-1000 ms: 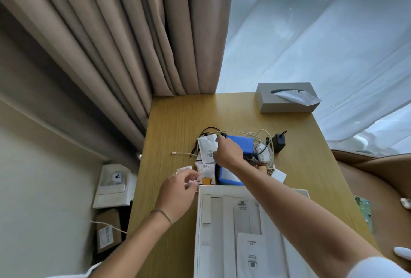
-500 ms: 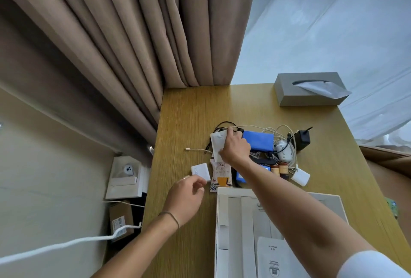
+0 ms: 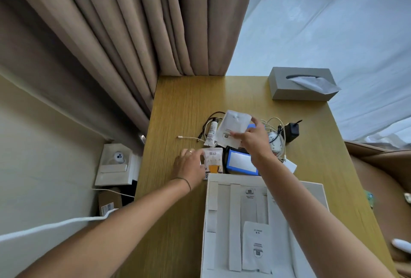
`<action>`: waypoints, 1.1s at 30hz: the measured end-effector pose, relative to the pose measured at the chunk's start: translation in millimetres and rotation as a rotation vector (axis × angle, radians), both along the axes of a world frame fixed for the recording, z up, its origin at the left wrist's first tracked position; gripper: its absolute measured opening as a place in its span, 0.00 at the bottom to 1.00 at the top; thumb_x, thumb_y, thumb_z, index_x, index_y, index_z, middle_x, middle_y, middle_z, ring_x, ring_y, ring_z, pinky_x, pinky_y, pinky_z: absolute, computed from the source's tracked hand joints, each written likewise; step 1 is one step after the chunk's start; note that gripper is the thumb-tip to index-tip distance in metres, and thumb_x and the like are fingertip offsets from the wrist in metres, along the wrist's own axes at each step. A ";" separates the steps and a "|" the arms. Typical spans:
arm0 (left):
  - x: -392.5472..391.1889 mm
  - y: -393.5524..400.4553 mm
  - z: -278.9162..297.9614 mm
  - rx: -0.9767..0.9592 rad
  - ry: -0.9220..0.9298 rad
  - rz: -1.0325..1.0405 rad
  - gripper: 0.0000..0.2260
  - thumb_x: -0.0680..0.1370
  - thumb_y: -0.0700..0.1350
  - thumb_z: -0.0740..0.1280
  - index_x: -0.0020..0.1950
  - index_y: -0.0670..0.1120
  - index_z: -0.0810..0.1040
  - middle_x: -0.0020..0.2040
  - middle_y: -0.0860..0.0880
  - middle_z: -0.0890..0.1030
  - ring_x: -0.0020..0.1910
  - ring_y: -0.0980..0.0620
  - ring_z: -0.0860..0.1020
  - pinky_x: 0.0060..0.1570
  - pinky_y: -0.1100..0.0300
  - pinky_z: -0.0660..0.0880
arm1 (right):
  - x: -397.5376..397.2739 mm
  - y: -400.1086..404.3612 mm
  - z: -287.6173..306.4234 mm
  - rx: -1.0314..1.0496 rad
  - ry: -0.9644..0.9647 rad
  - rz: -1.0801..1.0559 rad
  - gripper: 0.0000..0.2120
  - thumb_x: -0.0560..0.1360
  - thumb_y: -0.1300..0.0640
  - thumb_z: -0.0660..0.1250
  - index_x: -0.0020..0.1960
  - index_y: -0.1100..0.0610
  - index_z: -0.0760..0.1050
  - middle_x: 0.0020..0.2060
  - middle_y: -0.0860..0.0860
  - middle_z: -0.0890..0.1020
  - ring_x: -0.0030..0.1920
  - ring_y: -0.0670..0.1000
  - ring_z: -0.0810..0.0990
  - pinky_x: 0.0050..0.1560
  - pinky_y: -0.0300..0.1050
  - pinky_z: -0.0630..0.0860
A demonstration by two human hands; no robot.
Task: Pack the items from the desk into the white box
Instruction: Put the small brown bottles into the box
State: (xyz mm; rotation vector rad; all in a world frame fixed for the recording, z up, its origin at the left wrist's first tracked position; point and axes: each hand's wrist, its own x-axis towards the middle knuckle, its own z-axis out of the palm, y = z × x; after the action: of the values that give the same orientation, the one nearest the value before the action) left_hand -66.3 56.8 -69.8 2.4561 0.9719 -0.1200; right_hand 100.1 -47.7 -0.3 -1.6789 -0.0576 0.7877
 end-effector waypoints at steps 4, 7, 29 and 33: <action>23.9 2.5 -9.0 0.183 0.137 -0.082 0.18 0.75 0.52 0.65 0.65 0.53 0.73 0.59 0.51 0.79 0.59 0.47 0.72 0.56 0.50 0.65 | -18.0 -47.1 13.9 0.062 0.110 -0.012 0.14 0.72 0.70 0.74 0.55 0.59 0.81 0.50 0.57 0.87 0.47 0.53 0.87 0.44 0.46 0.83; 38.1 2.2 -17.2 0.247 0.210 -0.124 0.26 0.73 0.63 0.64 0.67 0.53 0.71 0.55 0.49 0.83 0.56 0.46 0.72 0.53 0.48 0.61 | -32.6 -77.9 17.6 0.059 0.137 -0.042 0.15 0.73 0.70 0.72 0.58 0.62 0.81 0.49 0.55 0.88 0.50 0.55 0.87 0.43 0.47 0.82; 39.4 0.3 6.4 -0.155 -0.308 0.342 0.14 0.70 0.40 0.77 0.54 0.40 0.80 0.55 0.42 0.76 0.49 0.47 0.76 0.43 0.59 0.73 | -77.3 -173.3 -51.5 -0.490 -0.125 0.299 0.07 0.75 0.57 0.73 0.49 0.45 0.81 0.47 0.43 0.87 0.49 0.44 0.84 0.49 0.46 0.81; 27.3 3.3 30.4 -0.356 -0.483 0.472 0.10 0.73 0.42 0.76 0.51 0.44 0.79 0.48 0.49 0.80 0.44 0.52 0.81 0.34 0.67 0.74 | -74.9 -171.1 -70.8 -0.557 -0.138 0.314 0.04 0.75 0.54 0.73 0.47 0.46 0.82 0.48 0.45 0.87 0.46 0.44 0.83 0.43 0.40 0.77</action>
State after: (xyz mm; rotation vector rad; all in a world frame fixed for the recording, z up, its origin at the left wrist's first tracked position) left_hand -39.0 60.0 -39.4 1.7602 1.1533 0.4052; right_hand 25.2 -218.8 -71.1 -2.2883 -0.2185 0.9803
